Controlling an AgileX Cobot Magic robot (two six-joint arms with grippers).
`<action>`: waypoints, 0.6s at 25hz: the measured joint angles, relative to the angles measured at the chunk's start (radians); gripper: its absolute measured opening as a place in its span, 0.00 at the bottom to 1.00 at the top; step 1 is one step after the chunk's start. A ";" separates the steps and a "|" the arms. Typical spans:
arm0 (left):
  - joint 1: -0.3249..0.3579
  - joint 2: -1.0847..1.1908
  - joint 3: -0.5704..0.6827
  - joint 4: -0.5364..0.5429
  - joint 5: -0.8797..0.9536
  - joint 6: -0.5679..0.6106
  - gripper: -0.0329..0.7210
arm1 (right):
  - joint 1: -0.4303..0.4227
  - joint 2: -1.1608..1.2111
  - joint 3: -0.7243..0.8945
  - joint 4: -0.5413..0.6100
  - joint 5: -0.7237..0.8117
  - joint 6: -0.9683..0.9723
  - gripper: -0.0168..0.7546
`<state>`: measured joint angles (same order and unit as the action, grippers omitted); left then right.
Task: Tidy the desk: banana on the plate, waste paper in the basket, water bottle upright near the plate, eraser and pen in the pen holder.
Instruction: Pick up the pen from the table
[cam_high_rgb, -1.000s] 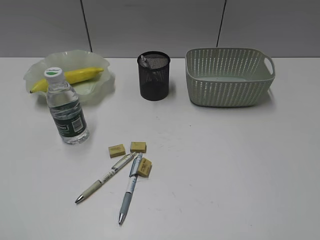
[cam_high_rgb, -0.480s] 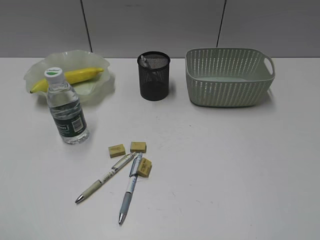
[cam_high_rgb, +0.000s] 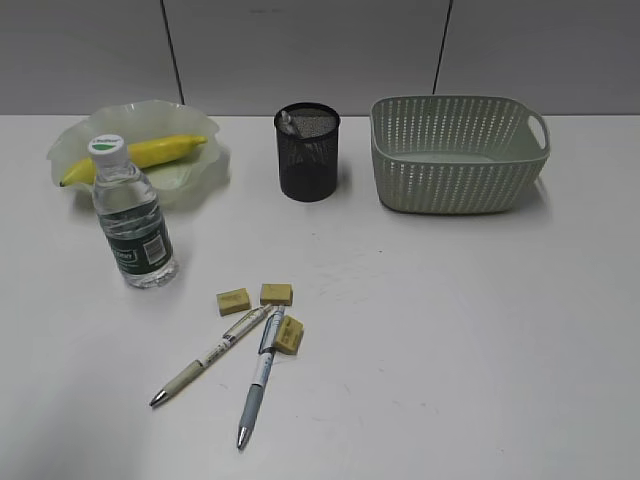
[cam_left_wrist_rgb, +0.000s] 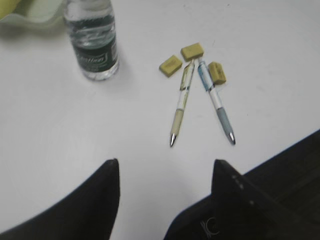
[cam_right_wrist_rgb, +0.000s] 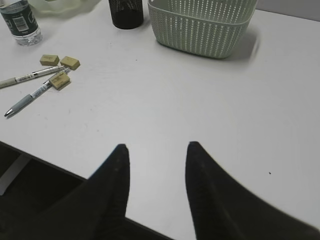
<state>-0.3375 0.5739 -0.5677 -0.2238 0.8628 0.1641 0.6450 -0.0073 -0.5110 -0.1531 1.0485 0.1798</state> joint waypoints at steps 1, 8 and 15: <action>0.000 0.056 0.000 -0.039 -0.045 0.030 0.62 | 0.000 0.000 0.000 -0.001 0.000 0.001 0.42; -0.021 0.487 -0.036 -0.168 -0.225 0.228 0.62 | -0.003 0.000 0.000 -0.005 -0.001 0.001 0.42; -0.115 0.826 -0.130 -0.130 -0.321 0.287 0.62 | -0.003 0.000 0.000 -0.005 -0.001 0.001 0.42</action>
<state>-0.4522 1.3998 -0.6974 -0.3533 0.5422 0.4511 0.6420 -0.0073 -0.5110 -0.1582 1.0475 0.1808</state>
